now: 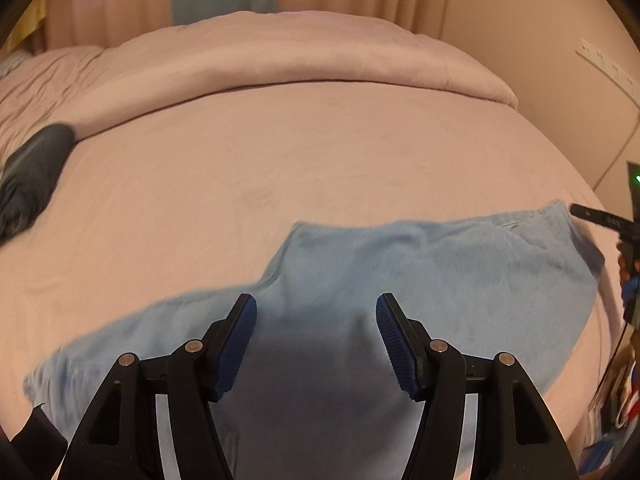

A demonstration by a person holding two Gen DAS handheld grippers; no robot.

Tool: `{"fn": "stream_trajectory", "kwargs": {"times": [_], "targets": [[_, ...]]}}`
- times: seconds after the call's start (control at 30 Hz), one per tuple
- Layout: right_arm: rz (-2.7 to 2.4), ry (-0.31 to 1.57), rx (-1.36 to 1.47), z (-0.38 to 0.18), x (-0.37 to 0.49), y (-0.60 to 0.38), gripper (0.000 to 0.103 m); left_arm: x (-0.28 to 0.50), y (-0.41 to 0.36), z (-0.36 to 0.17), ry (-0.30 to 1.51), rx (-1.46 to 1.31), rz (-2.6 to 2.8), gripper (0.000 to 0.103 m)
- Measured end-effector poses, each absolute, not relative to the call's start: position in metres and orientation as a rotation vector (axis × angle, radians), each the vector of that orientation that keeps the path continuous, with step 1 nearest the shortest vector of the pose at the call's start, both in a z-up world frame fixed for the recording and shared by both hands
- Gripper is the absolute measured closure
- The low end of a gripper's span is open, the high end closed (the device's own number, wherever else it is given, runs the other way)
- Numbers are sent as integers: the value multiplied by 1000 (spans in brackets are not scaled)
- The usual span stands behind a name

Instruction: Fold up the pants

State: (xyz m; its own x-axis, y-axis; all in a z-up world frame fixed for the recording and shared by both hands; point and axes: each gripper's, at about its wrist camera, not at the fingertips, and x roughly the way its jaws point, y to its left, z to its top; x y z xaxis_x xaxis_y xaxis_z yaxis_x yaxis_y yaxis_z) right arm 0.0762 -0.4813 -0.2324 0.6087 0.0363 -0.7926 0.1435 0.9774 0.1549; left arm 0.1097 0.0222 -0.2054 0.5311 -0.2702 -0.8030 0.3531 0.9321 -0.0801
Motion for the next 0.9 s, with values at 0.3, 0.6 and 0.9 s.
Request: {"fn": "stream_trajectory", "kwargs": {"times": [0.3,0.6,0.9], "targets": [[6,988,183,-241,102,-485,92,146,-14,-220,976,117,-400,41],[-108,955,125,-233,89,-489,93,163,-24,-237,980,179,-371,39],[-255,920,-55,-213,73,-461,74,150,20,-199,902,90,-333,39]]}}
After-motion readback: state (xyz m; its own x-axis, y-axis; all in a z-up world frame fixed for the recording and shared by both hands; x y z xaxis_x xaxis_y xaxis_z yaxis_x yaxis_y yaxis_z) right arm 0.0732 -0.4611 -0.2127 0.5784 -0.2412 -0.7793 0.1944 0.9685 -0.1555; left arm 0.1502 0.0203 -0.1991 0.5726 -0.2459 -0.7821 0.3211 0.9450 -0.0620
